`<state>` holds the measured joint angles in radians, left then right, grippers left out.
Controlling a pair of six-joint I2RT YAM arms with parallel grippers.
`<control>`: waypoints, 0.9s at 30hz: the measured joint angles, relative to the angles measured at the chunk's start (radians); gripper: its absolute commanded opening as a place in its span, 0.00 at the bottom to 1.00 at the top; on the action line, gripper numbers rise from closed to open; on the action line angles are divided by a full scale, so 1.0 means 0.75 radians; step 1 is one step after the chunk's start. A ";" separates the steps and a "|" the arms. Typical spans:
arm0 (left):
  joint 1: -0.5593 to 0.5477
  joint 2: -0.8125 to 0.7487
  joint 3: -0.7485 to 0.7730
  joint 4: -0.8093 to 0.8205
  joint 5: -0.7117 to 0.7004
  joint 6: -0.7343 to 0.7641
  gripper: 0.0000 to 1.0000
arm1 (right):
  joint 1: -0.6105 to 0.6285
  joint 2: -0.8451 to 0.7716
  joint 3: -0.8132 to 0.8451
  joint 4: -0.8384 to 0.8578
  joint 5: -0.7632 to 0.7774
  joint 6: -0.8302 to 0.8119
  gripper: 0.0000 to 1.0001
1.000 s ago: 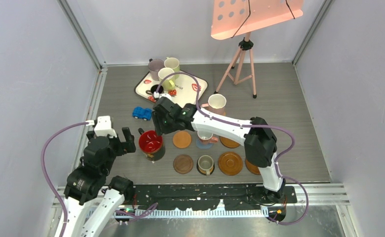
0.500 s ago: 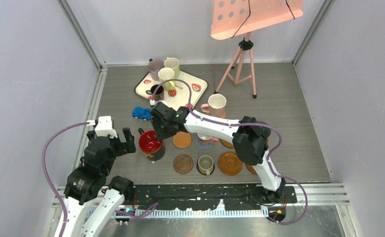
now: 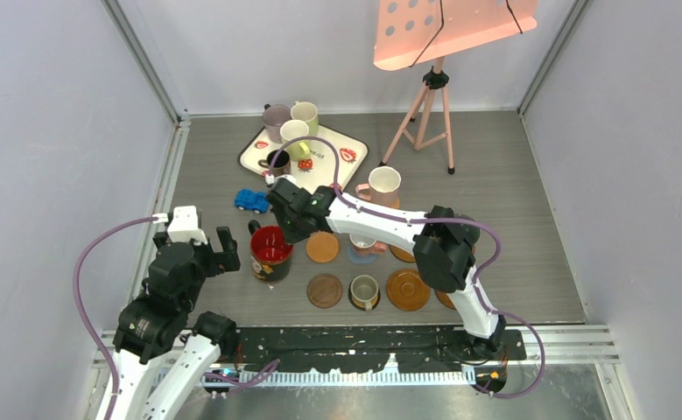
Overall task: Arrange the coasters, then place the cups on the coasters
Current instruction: Pick up the cup at the center of the board.
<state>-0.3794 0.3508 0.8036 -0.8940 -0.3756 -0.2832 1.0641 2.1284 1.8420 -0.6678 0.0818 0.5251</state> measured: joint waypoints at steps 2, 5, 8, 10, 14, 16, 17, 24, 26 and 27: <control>0.000 -0.001 0.000 -0.001 0.000 0.000 1.00 | 0.002 -0.001 0.001 -0.001 0.005 -0.001 0.05; 0.000 -0.005 0.000 -0.001 -0.001 -0.001 1.00 | 0.002 -0.002 0.005 -0.013 0.008 0.000 0.05; 0.000 -0.013 0.000 -0.001 -0.002 -0.001 1.00 | 0.002 -0.008 0.009 -0.029 0.021 -0.001 0.05; 0.000 -0.016 0.000 0.000 -0.004 -0.001 1.00 | 0.001 -0.018 0.009 -0.042 0.033 -0.001 0.05; 0.000 -0.017 -0.001 0.000 -0.004 -0.001 1.00 | -0.004 -0.071 0.010 -0.070 0.055 -0.004 0.05; 0.000 -0.017 -0.001 0.000 -0.004 -0.001 1.00 | -0.009 -0.121 0.010 -0.085 0.073 -0.009 0.05; 0.000 -0.017 -0.002 0.000 -0.004 -0.001 1.00 | -0.011 -0.145 0.010 -0.090 0.081 -0.011 0.05; 0.000 -0.017 -0.008 0.000 -0.004 -0.001 1.00 | -0.017 -0.396 0.008 -0.112 0.187 -0.025 0.05; 0.000 -0.017 -0.010 0.000 -0.003 -0.001 1.00 | -0.017 -0.480 -0.003 -0.136 0.238 -0.025 0.05; 0.000 -0.017 -0.010 0.000 -0.003 -0.001 1.00 | -0.017 -0.524 -0.017 -0.145 0.267 -0.024 0.05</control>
<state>-0.3794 0.3382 0.7959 -0.8940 -0.3779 -0.2840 1.0515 1.7351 1.8290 -0.7765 0.2817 0.5068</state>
